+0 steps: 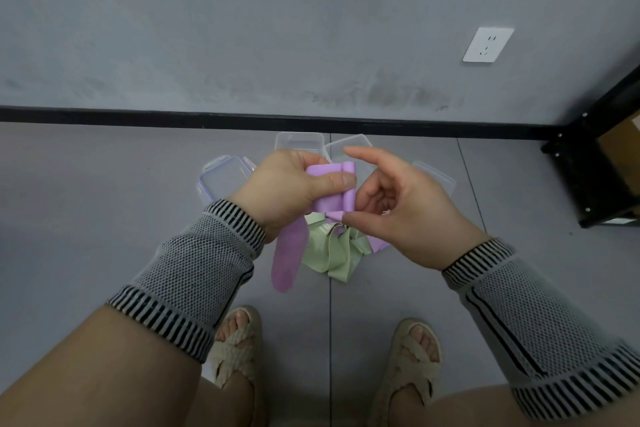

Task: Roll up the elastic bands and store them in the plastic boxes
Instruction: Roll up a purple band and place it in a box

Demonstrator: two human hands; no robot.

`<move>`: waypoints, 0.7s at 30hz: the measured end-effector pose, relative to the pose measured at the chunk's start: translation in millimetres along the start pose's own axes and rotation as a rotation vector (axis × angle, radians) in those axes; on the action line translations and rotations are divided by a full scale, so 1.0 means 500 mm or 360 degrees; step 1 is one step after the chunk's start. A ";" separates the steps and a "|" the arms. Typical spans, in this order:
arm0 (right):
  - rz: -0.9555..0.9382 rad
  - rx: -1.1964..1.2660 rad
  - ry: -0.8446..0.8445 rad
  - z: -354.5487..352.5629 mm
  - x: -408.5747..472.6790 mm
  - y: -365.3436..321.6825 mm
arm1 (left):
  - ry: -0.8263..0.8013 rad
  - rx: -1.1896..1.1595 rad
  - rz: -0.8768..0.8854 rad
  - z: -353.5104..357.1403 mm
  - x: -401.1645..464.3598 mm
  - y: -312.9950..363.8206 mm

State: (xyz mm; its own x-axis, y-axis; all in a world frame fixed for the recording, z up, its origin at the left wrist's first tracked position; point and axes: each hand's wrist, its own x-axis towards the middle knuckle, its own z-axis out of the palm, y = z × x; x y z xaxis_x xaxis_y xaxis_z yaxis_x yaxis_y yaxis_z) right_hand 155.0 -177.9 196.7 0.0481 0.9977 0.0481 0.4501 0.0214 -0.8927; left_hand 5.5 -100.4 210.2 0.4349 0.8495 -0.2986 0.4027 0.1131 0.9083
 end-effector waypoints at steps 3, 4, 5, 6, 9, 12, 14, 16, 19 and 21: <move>0.0027 0.0201 -0.0043 -0.005 -0.003 -0.003 | -0.0051 -0.0033 0.0004 -0.008 -0.002 0.000; 0.0031 0.0216 -0.0052 -0.005 -0.003 -0.005 | -0.0060 -0.0021 0.0007 -0.009 -0.004 0.000; 0.0040 0.0224 -0.0059 -0.005 -0.003 -0.006 | -0.0074 -0.0020 0.0011 -0.010 -0.005 0.000; 0.0050 0.0227 -0.0067 -0.004 -0.003 -0.006 | -0.0098 -0.0053 0.0007 -0.010 -0.005 0.001; 0.0055 0.0224 -0.0086 -0.001 -0.003 -0.006 | -0.0173 -0.0221 -0.0020 -0.011 0.000 -0.003; 0.0031 0.0246 -0.0076 -0.003 -0.004 -0.006 | -0.0199 -0.0263 -0.0015 -0.009 -0.001 -0.004; 0.0026 0.0240 -0.0065 -0.005 -0.004 -0.006 | -0.0126 -0.0085 0.0046 -0.007 -0.005 0.000; 0.0030 0.0193 -0.0063 -0.005 -0.003 -0.004 | 0.0006 0.0211 0.0186 -0.004 -0.009 0.004; 0.0018 0.0072 -0.0059 -0.003 -0.001 0.001 | 0.0160 0.0406 0.0357 0.001 -0.010 0.004; -0.0001 -0.0026 -0.0048 0.000 -0.001 0.000 | 0.0213 0.0395 0.0372 0.006 -0.012 0.002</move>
State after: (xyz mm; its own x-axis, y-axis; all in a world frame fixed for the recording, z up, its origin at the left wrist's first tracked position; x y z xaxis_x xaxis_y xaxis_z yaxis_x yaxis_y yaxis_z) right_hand 155.2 -178.2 196.7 0.0213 0.9992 0.0350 0.4648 0.0211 -0.8852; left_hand 5.9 -106.8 212.2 0.4357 0.8994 -0.0352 0.4952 -0.2069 0.8438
